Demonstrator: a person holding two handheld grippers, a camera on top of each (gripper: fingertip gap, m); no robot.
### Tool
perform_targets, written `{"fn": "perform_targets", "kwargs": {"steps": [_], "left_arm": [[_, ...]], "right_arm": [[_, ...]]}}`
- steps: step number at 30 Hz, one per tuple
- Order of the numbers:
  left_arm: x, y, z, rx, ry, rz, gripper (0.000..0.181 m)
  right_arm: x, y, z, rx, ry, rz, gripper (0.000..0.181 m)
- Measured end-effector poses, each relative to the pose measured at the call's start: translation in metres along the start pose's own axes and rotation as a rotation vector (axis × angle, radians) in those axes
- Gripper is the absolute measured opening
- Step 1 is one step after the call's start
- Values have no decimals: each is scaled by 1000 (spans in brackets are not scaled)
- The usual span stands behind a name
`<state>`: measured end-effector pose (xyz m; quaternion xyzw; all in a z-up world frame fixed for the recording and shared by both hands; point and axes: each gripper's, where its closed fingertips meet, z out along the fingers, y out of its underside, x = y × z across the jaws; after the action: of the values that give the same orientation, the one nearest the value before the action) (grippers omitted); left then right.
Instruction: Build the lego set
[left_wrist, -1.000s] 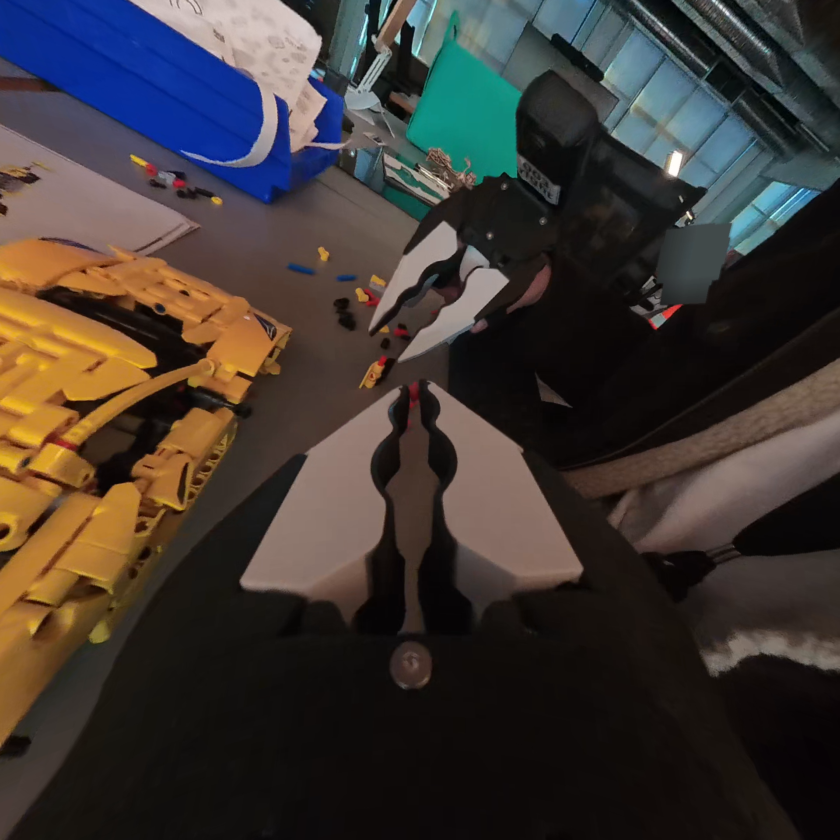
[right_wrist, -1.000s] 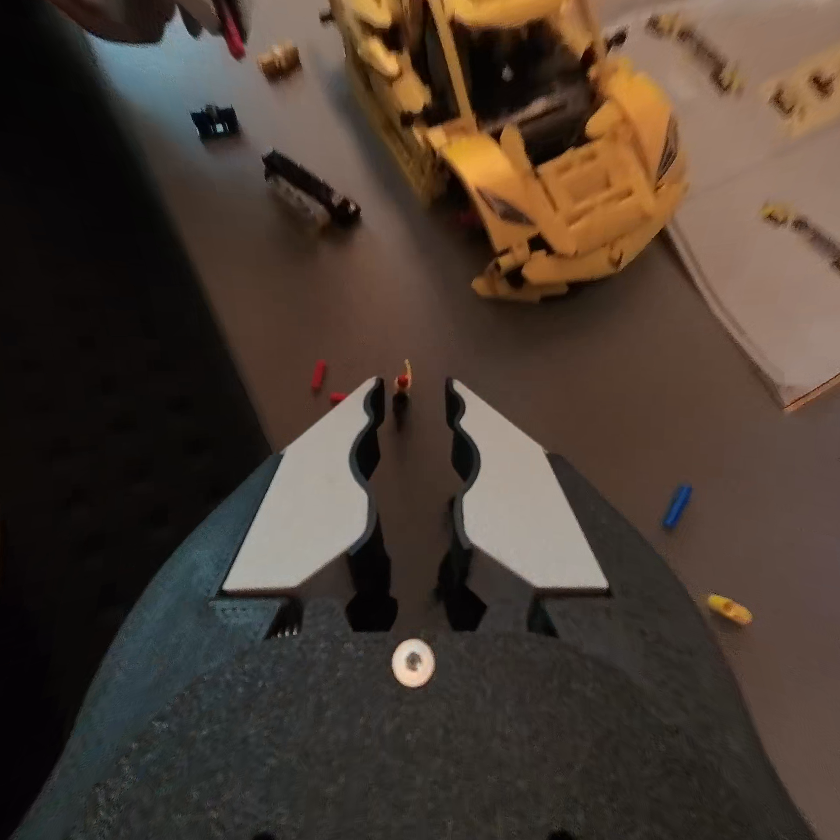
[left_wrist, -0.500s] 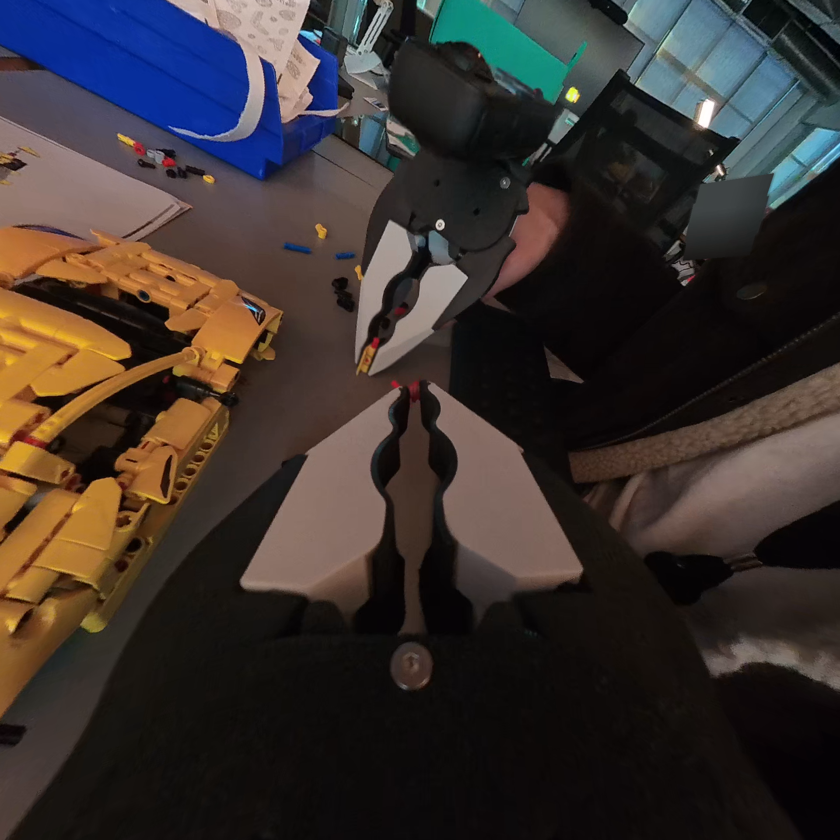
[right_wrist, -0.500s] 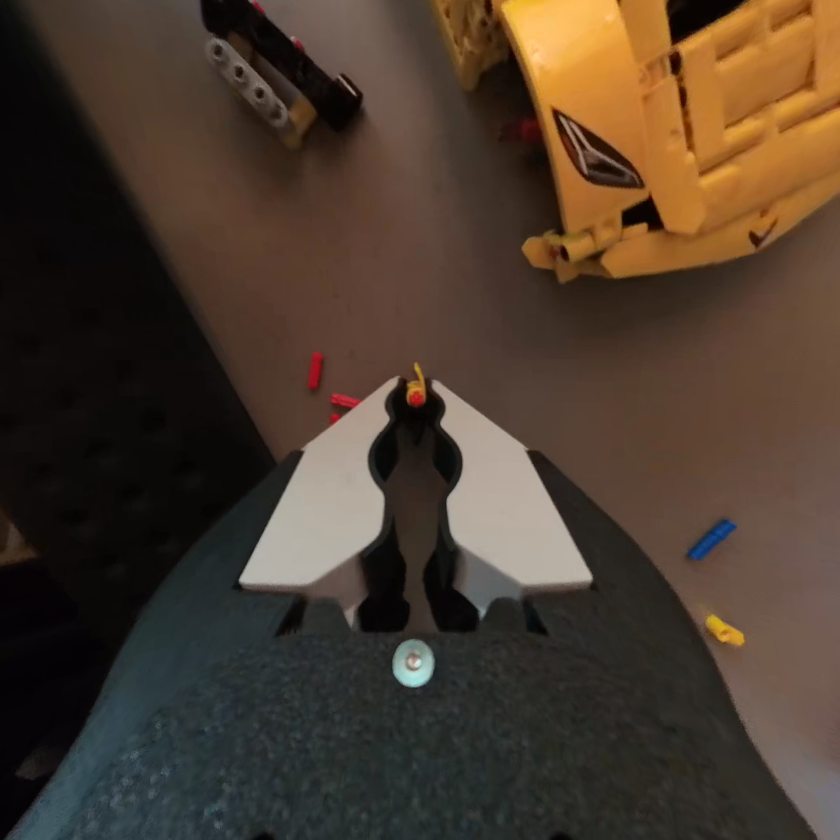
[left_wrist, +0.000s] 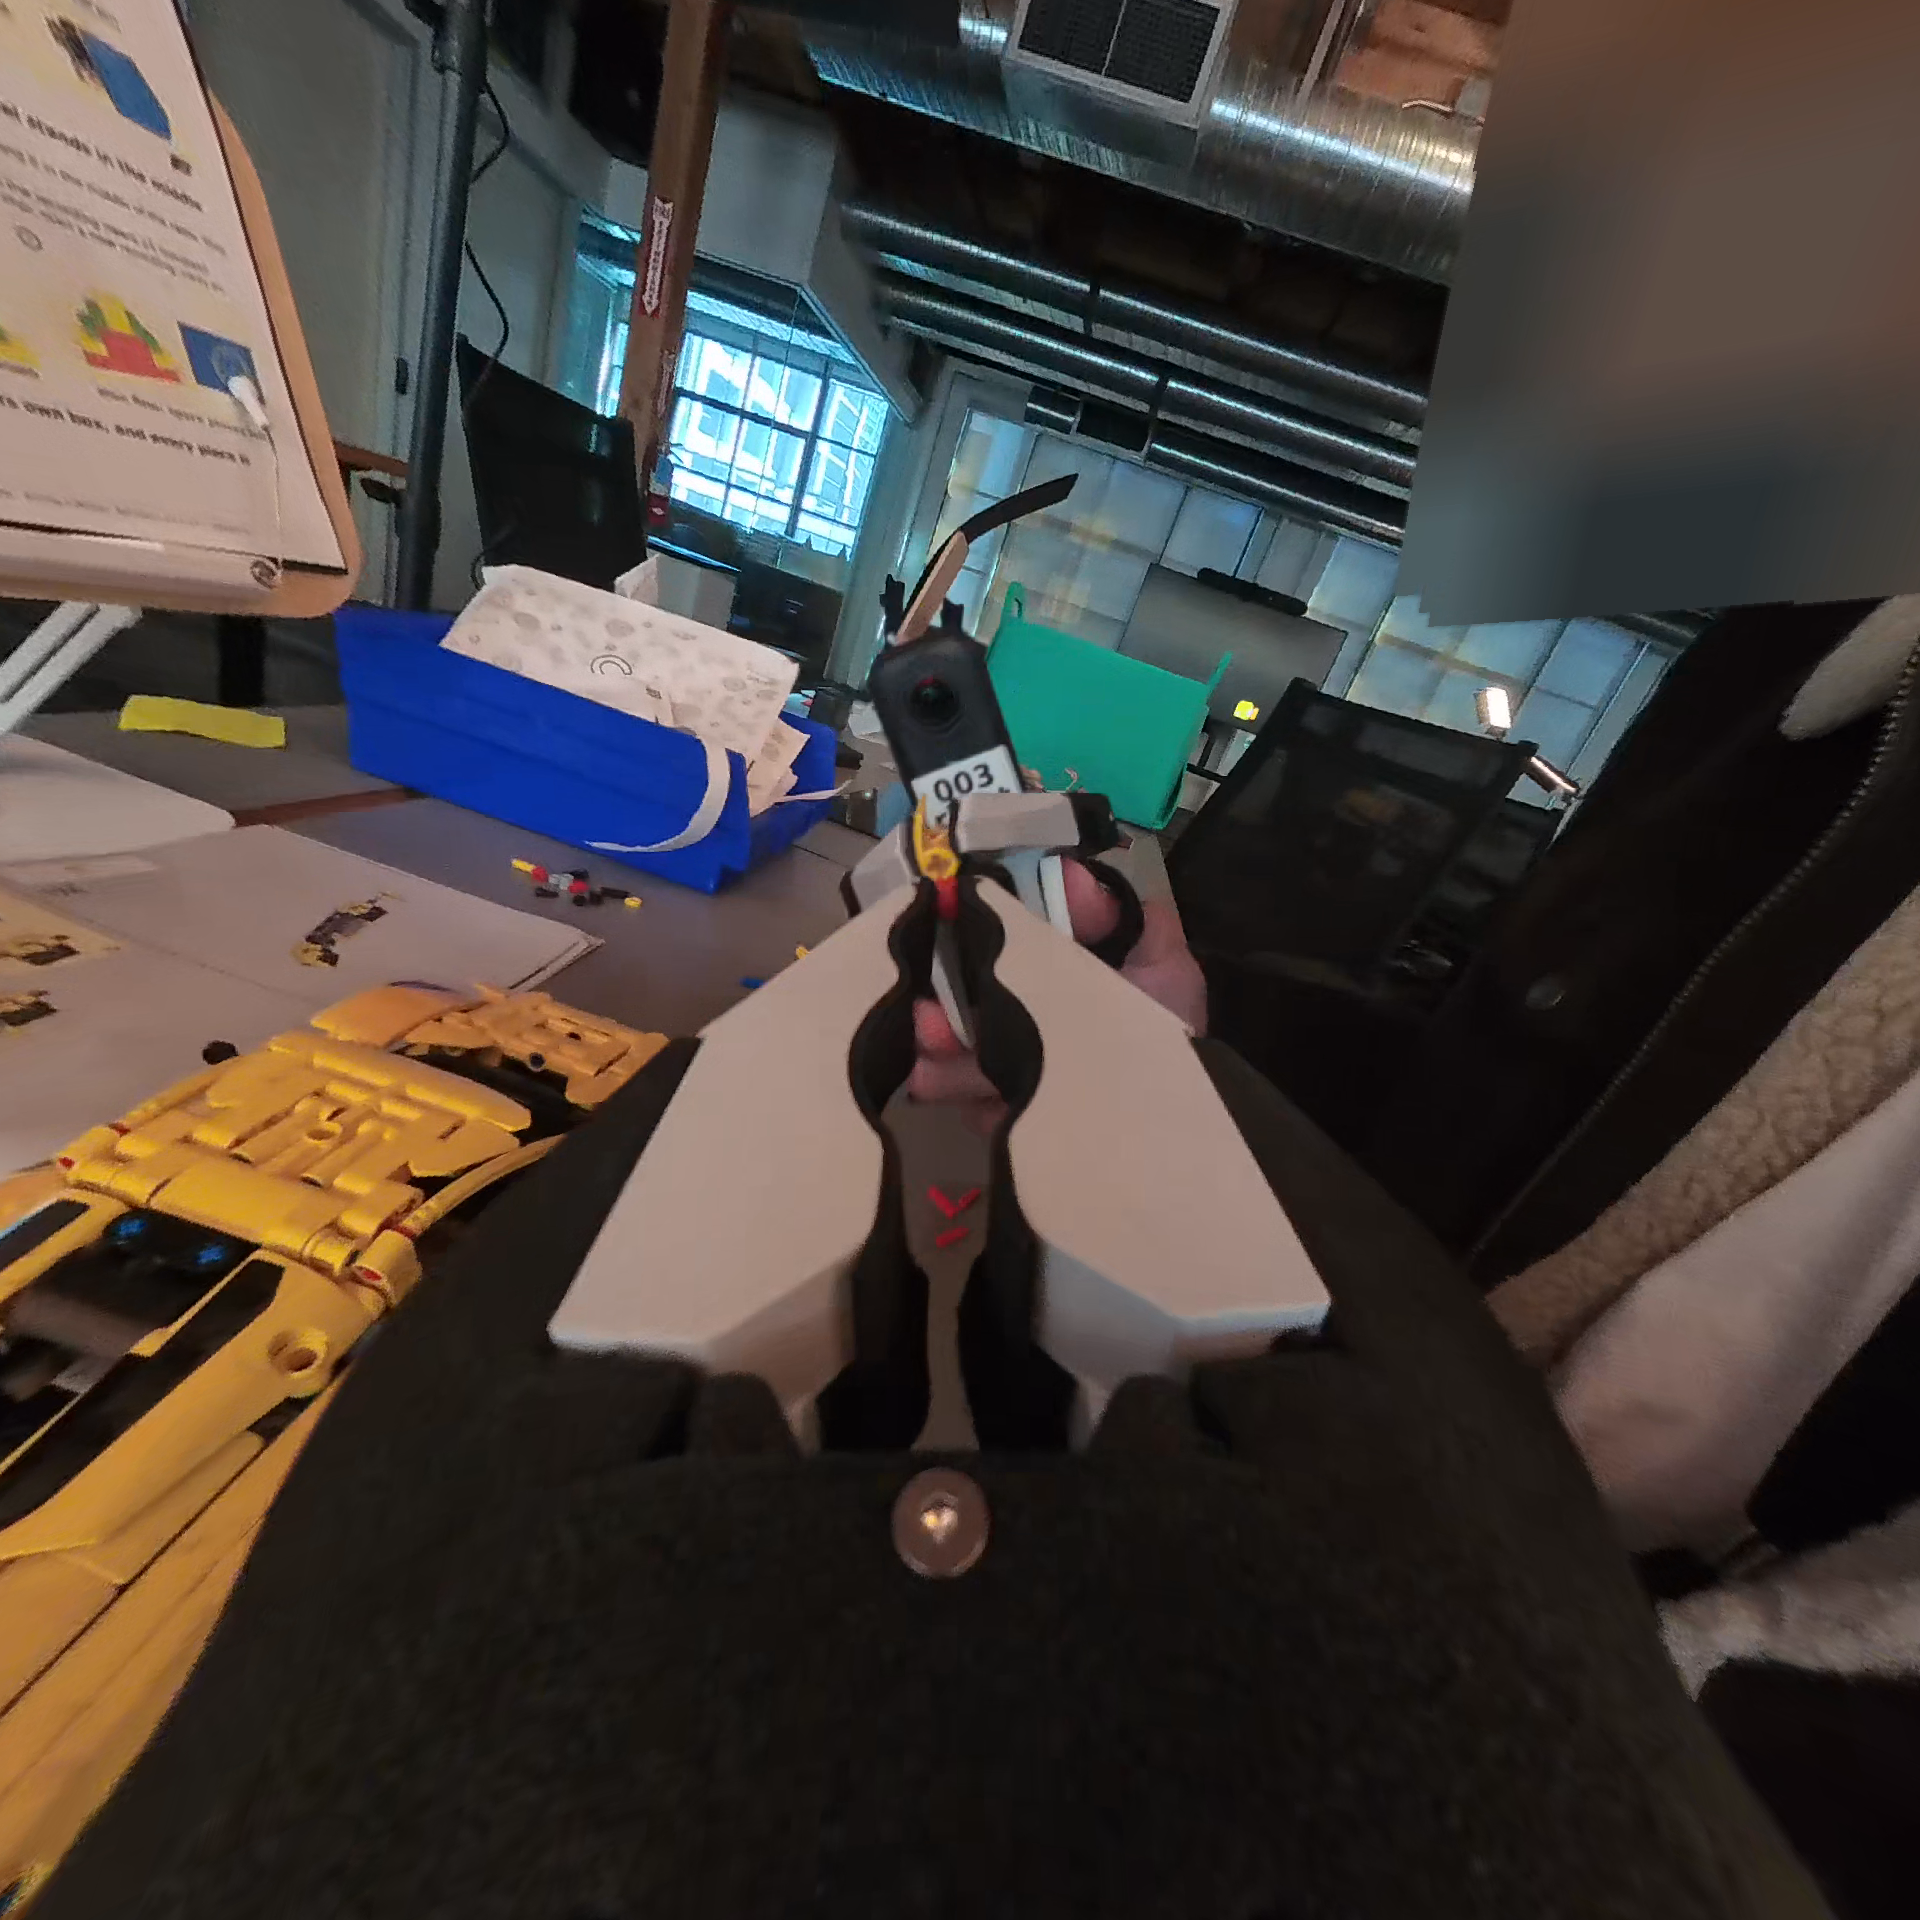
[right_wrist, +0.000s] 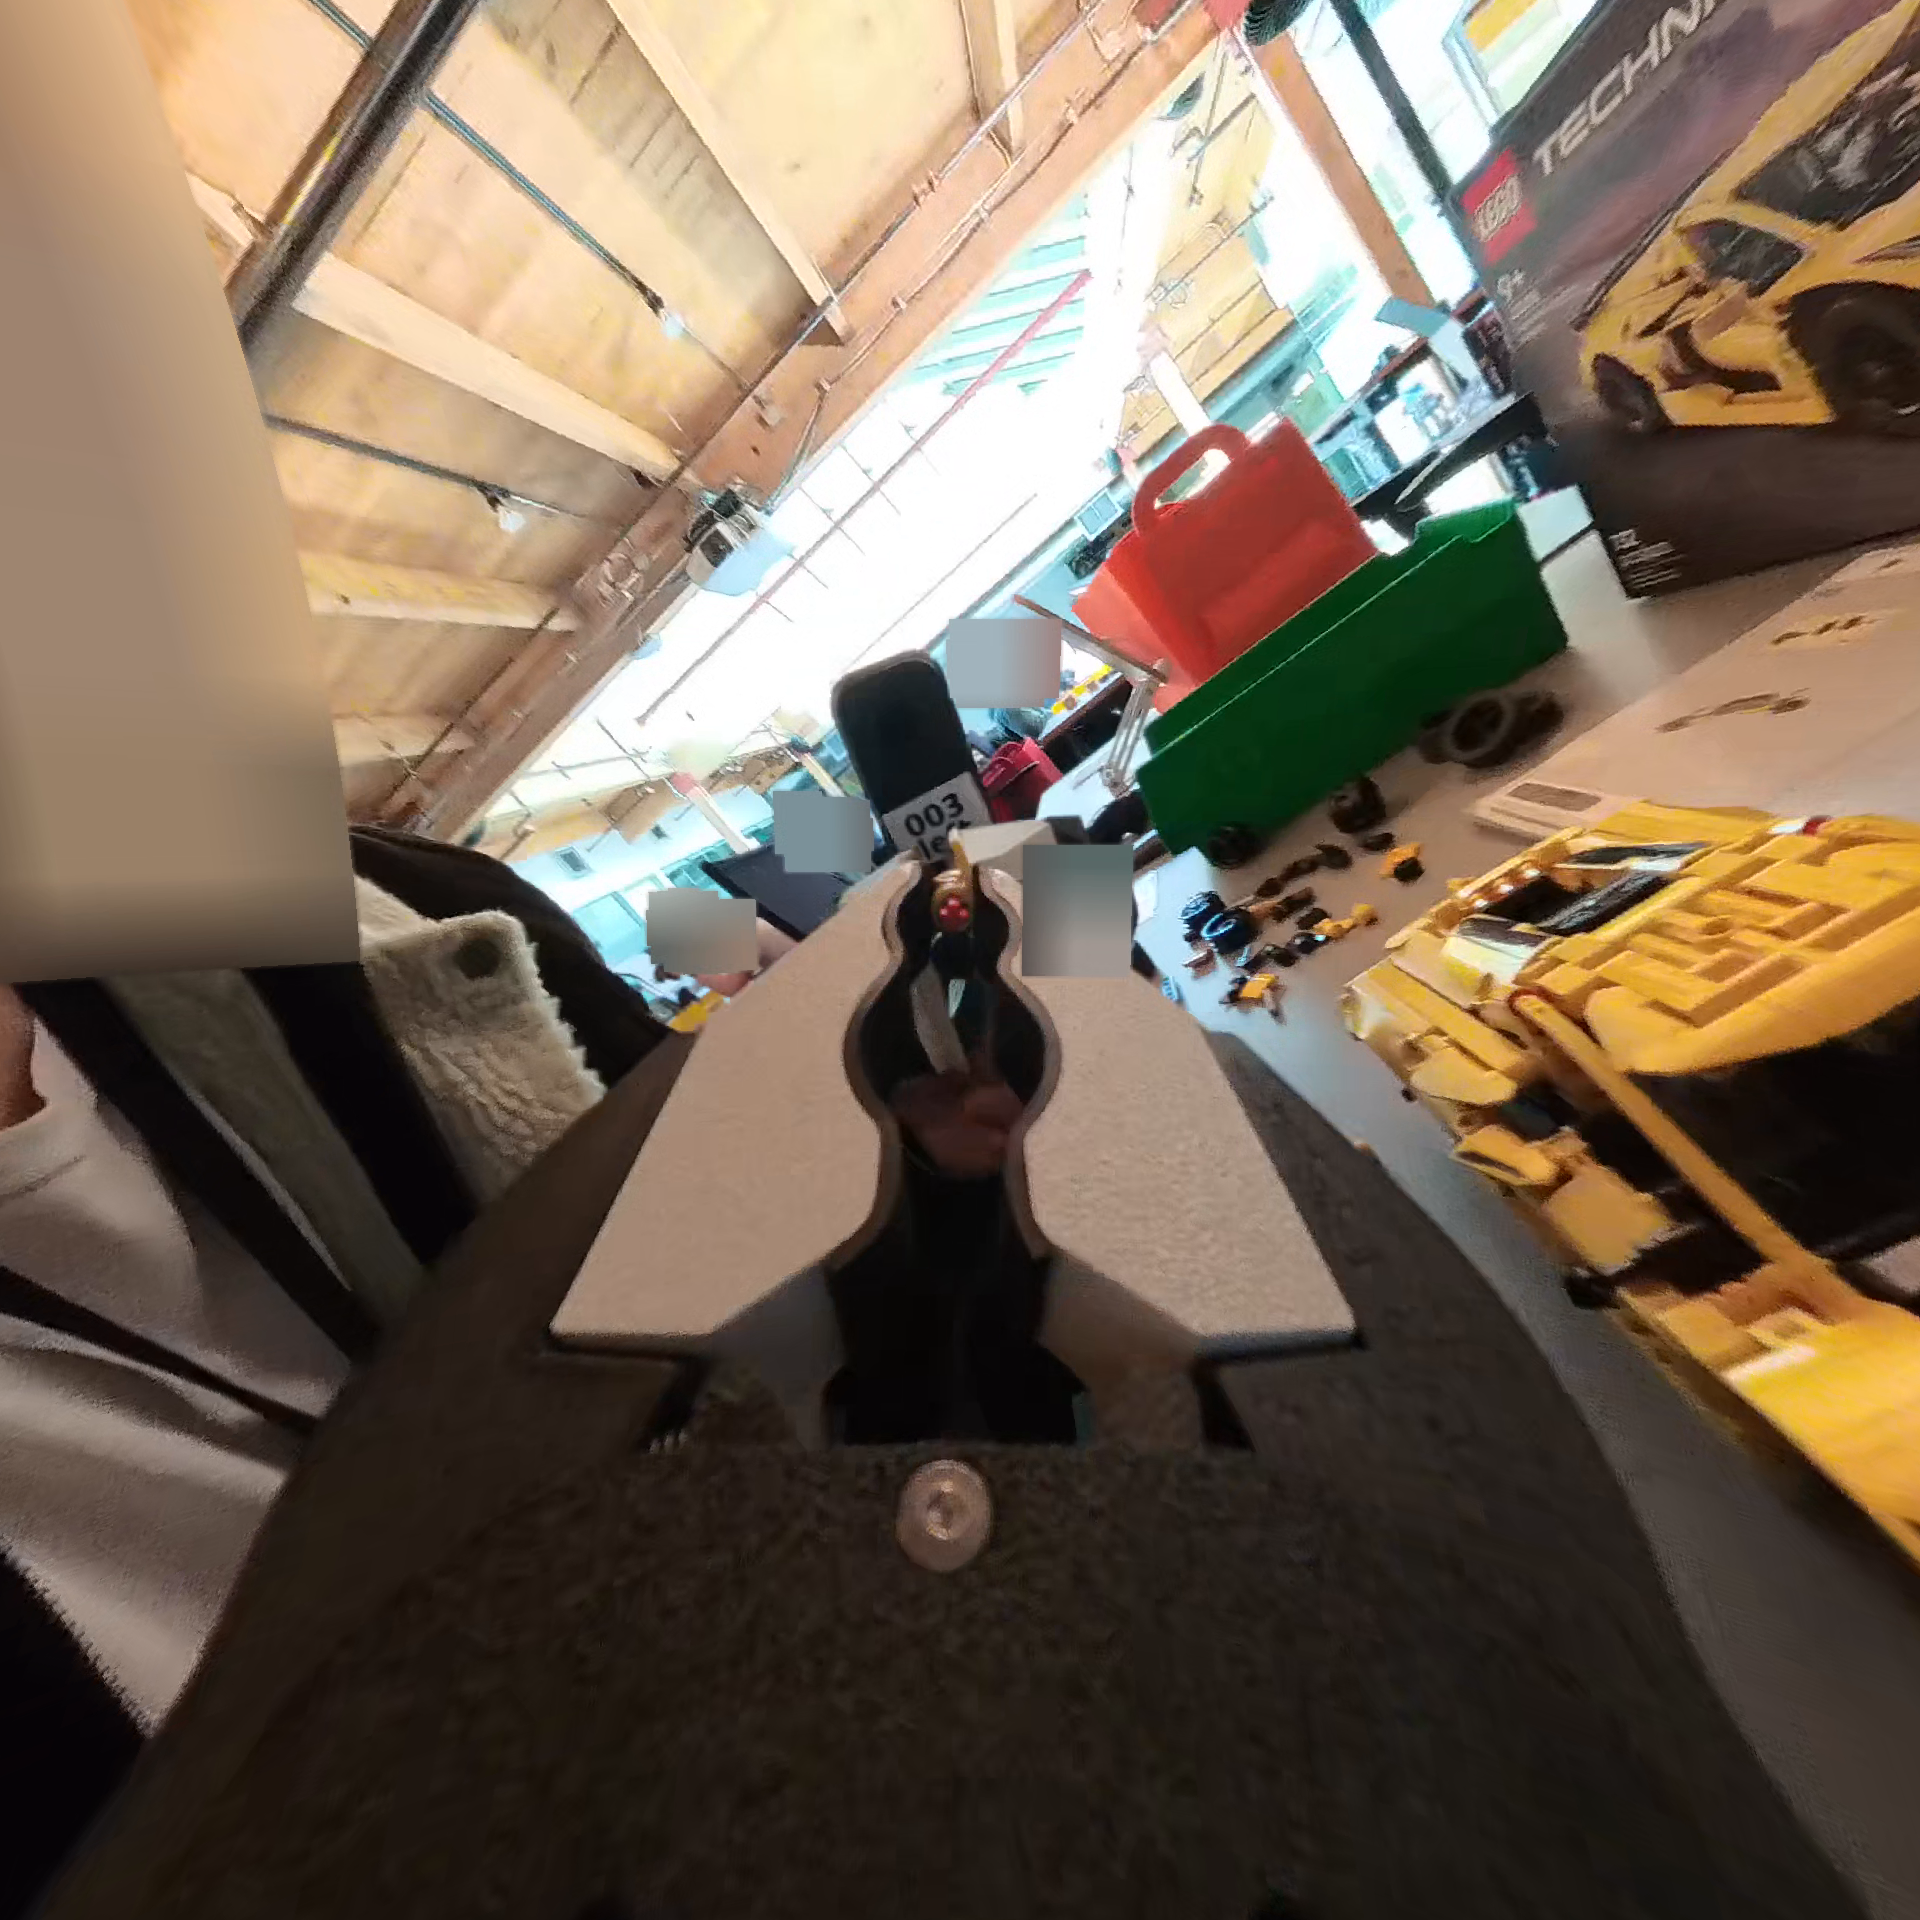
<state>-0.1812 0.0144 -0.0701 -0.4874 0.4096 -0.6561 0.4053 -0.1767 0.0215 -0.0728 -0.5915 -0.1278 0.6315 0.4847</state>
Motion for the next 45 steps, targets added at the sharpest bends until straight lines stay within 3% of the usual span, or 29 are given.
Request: {"fn": "perform_targets", "kwargs": {"steps": [11, 18, 28, 41, 45], "left_arm": [[4, 2, 0, -44, -56, 206, 3], [1, 13, 3, -122, -106, 332, 3], [1, 17, 5, -115, -107, 301, 4], [-7, 16, 5, -115, -88, 135, 4], [-7, 18, 5, -124, -98, 153, 4]], "right_arm": [[-4, 6, 3, -7, -128, 181, 6], [1, 12, -2, -41, -117, 217, 6], [2, 16, -2, -19, -136, 260, 6], [9, 10, -2, -15, -44, 131, 5], [8, 11, -3, -28, -39, 122, 5]]}}
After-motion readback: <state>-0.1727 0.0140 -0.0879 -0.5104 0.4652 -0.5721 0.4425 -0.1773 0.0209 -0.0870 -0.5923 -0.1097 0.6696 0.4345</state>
